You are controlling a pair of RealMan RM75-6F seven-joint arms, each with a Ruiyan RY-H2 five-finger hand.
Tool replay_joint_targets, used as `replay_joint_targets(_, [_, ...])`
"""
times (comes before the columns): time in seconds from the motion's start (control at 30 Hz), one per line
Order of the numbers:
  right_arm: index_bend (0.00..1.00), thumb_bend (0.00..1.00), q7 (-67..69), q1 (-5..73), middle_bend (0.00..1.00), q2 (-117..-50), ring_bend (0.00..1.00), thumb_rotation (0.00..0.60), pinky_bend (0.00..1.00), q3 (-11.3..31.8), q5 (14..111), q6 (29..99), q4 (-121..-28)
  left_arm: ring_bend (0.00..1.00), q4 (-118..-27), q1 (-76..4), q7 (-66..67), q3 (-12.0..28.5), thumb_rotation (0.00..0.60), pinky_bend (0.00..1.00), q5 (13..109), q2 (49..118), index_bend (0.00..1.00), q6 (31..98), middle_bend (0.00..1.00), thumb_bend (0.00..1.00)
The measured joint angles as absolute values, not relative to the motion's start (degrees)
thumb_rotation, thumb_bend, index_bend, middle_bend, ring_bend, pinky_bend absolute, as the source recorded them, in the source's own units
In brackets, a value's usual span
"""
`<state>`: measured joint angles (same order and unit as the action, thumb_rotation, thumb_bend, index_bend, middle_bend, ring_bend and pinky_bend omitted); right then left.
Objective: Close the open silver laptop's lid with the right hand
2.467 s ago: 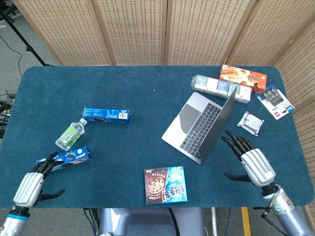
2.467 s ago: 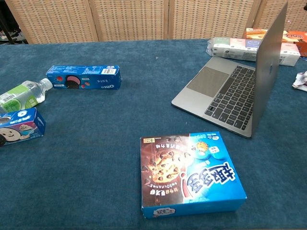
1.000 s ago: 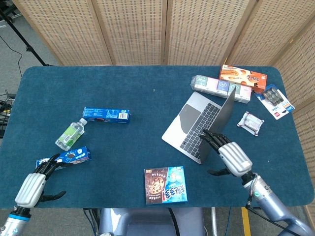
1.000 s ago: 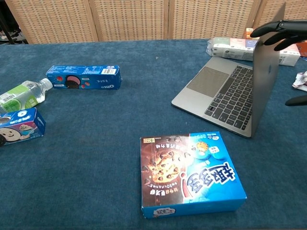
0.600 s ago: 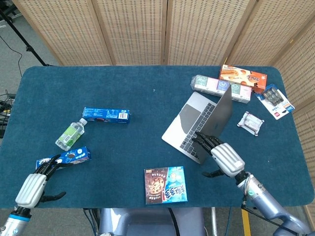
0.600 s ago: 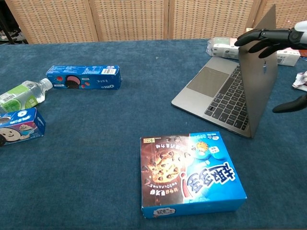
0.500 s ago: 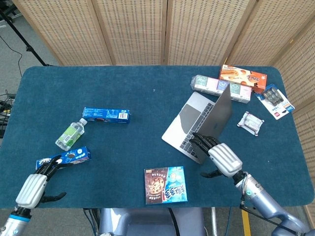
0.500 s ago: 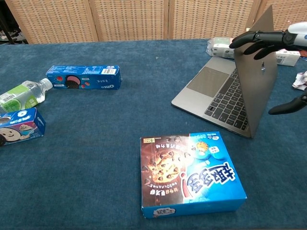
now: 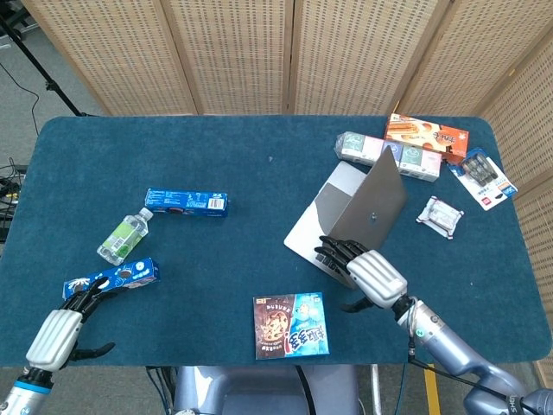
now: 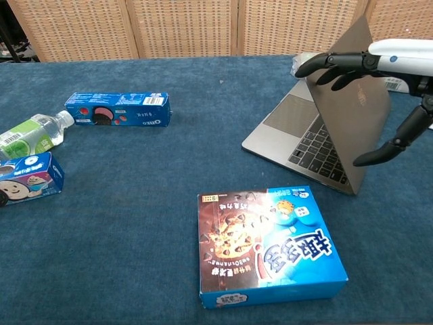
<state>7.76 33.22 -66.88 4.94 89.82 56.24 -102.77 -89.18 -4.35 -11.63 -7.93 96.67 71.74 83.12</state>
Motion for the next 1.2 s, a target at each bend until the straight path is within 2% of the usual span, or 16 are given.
replay_joint_targets(0.67, [0.09,0.02,7.5,37.3,0.05,-70.3,0.13,0.600,0.14,5.7,86.8,51.5,-100.0,0.18,-88.0,-4.5,-11.6,-9.4,0.600,0.19,98.1,72.3,0.24,82.1,0.11,0.01])
replay_joint_targets(1.2, [0.09,0.02,9.5,41.4,0.05,-76.1,0.13,0.600,0.14,6.1,84.1,46.3,-93.7,0.18,-87.2,-4.6,-12.3,-9.8,0.600,0.19,98.3,72.6,0.24,81.8,0.11,0.01])
